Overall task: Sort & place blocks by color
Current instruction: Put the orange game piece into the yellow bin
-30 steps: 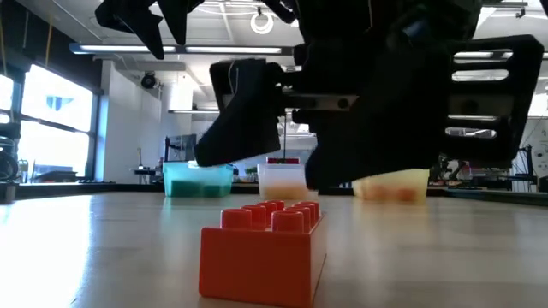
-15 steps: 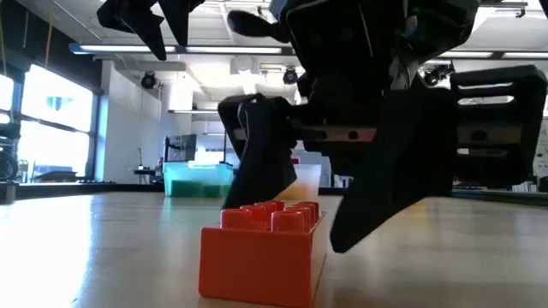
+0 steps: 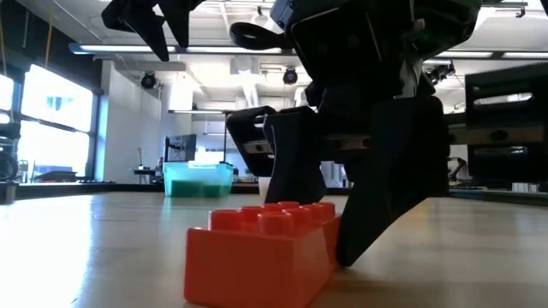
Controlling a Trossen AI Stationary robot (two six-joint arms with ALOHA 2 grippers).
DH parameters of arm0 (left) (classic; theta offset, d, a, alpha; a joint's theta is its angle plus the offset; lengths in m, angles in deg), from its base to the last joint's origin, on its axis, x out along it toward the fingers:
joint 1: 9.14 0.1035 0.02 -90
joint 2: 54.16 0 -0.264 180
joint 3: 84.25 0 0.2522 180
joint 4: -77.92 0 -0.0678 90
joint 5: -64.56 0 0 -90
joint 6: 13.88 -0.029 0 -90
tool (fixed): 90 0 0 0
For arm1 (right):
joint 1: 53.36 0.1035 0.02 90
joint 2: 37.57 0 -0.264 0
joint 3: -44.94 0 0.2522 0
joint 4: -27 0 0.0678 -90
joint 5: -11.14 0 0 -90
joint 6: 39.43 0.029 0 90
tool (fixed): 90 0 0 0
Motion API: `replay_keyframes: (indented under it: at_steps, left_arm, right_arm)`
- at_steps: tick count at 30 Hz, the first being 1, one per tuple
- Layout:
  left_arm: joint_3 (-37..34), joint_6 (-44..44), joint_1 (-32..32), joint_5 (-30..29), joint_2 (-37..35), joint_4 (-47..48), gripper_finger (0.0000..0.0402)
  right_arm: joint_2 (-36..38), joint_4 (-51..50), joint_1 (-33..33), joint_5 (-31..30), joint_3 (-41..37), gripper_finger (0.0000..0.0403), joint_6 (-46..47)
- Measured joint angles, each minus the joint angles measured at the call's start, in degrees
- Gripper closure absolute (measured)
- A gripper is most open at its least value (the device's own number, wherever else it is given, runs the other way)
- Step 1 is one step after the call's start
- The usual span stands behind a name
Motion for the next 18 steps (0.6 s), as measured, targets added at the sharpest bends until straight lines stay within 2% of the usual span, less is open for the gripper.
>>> replay_keyframes:
  at_steps: [6,18]
  left_arm:
    - [-0.02,-0.35,0.00,-1.23,0.00,0.00,0.0211]
    - [-0.02,-10.06,-0.78,-6.45,0.00,0.07,0.0213]
  right_arm:
    - [0.07,-0.57,-0.64,-0.62,0.07,0.0278,4.91]
    - [0.73,-1.64,-3.71,-6.12,0.07,0.0283,15.66]
